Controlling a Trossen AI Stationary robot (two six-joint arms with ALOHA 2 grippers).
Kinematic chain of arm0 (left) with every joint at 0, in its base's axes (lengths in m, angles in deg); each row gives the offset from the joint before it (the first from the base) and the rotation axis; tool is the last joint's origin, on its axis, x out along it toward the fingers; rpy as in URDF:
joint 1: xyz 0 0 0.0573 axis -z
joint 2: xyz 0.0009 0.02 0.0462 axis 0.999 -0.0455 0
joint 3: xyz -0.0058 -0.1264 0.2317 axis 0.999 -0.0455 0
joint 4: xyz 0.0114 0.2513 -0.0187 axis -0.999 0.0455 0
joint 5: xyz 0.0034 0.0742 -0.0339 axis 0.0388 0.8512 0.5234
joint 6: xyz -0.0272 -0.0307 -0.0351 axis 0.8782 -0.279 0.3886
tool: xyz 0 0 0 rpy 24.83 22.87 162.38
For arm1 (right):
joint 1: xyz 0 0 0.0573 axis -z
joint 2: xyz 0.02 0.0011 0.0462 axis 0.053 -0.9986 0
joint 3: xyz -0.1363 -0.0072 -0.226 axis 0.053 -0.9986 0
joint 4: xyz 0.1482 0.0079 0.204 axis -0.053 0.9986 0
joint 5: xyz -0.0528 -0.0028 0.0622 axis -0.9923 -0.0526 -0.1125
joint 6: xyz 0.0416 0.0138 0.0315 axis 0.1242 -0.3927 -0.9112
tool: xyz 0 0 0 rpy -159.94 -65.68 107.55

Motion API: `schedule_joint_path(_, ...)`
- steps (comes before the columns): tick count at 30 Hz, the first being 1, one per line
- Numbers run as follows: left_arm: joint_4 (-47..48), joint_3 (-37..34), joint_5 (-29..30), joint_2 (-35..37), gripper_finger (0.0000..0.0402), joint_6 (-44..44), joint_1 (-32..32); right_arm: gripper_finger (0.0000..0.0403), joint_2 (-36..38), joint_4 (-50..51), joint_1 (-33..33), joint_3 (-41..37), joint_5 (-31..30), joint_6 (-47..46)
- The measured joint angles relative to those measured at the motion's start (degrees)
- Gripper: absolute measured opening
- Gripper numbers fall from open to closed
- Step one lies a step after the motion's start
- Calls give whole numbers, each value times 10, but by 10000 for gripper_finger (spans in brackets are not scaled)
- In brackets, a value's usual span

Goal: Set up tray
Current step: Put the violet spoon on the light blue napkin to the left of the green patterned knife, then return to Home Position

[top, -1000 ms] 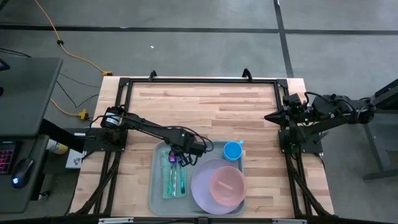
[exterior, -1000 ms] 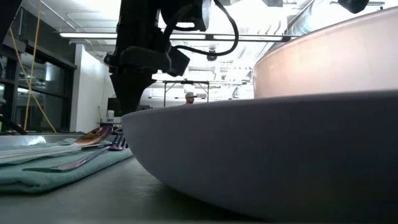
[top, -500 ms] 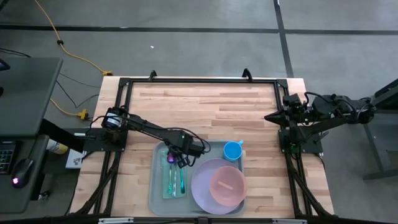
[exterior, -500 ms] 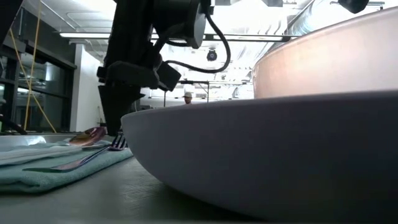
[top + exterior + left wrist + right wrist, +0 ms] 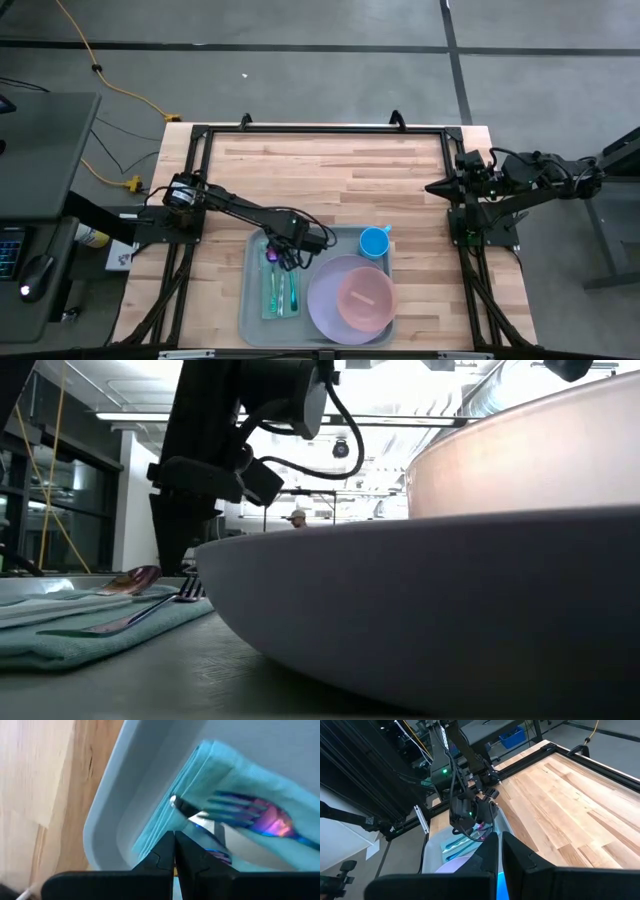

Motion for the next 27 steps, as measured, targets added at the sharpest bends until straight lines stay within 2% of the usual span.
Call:
schedule_joint_path(11,-5,5,-2,3,44,2,3,0,0,0,0,0,-3,5)
schedule_joint_path(21,5,73,96,23,44,-37,2,0,0,0,0,0,-4,8)
schedule_joint_path(27,-58,73,44,26,44,-85,5,0,0,3,0,0,-2,16)
